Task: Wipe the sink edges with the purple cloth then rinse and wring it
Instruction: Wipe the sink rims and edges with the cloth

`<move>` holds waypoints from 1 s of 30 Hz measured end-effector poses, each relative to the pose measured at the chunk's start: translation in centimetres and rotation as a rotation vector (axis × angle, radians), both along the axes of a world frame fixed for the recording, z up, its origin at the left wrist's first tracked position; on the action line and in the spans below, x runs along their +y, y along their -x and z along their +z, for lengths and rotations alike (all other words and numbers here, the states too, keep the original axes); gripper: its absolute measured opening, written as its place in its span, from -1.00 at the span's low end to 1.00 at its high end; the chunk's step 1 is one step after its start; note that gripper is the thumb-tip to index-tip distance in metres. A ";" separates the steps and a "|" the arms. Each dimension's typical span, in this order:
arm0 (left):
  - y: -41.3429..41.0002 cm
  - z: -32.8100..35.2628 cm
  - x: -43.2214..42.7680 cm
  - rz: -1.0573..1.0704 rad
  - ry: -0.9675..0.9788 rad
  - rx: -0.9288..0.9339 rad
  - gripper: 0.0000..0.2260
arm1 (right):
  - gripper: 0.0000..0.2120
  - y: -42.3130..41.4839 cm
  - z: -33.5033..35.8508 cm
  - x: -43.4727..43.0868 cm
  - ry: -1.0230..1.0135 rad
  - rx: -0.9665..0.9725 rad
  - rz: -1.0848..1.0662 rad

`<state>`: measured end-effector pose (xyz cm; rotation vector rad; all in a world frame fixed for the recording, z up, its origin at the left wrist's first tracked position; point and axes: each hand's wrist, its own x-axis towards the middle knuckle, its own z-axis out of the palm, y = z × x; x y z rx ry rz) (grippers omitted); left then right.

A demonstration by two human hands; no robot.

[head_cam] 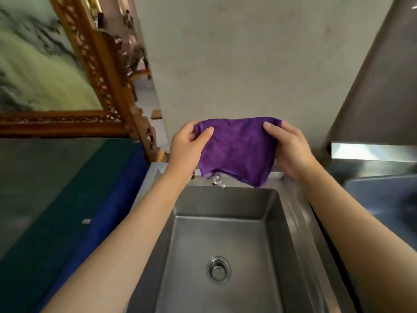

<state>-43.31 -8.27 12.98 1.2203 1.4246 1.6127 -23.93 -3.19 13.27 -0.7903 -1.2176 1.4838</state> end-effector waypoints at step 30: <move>27.7 -26.8 -6.5 0.321 0.636 0.153 -0.84 | -0.81 30.8 -28.0 -5.3 0.184 -0.813 -0.090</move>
